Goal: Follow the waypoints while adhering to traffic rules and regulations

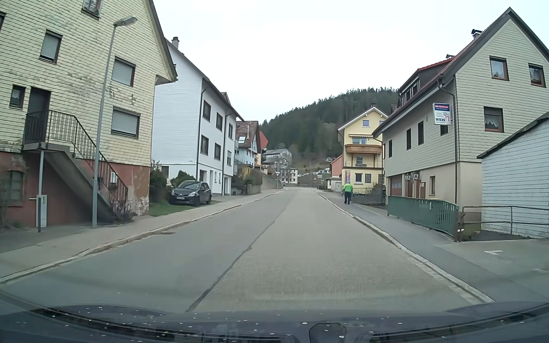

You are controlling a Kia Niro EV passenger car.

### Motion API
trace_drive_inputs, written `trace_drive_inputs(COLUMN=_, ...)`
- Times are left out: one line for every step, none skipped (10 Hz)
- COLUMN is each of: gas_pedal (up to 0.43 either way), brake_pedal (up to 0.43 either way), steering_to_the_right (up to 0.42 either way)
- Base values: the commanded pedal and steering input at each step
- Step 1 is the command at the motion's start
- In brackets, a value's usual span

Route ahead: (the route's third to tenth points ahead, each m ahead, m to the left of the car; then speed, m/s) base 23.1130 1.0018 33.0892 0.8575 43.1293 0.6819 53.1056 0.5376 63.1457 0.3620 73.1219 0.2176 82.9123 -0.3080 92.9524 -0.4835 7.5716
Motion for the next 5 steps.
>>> trace_drive_inputs(gas_pedal=0.150, brake_pedal=0.000, steering_to_the_right=0.012)
trace_drive_inputs(gas_pedal=0.150, brake_pedal=0.000, steering_to_the_right=0.011)
trace_drive_inputs(gas_pedal=0.150, brake_pedal=0.000, steering_to_the_right=0.010)
trace_drive_inputs(gas_pedal=0.150, brake_pedal=0.000, steering_to_the_right=0.010)
trace_drive_inputs(gas_pedal=0.150, brake_pedal=0.000, steering_to_the_right=0.010)
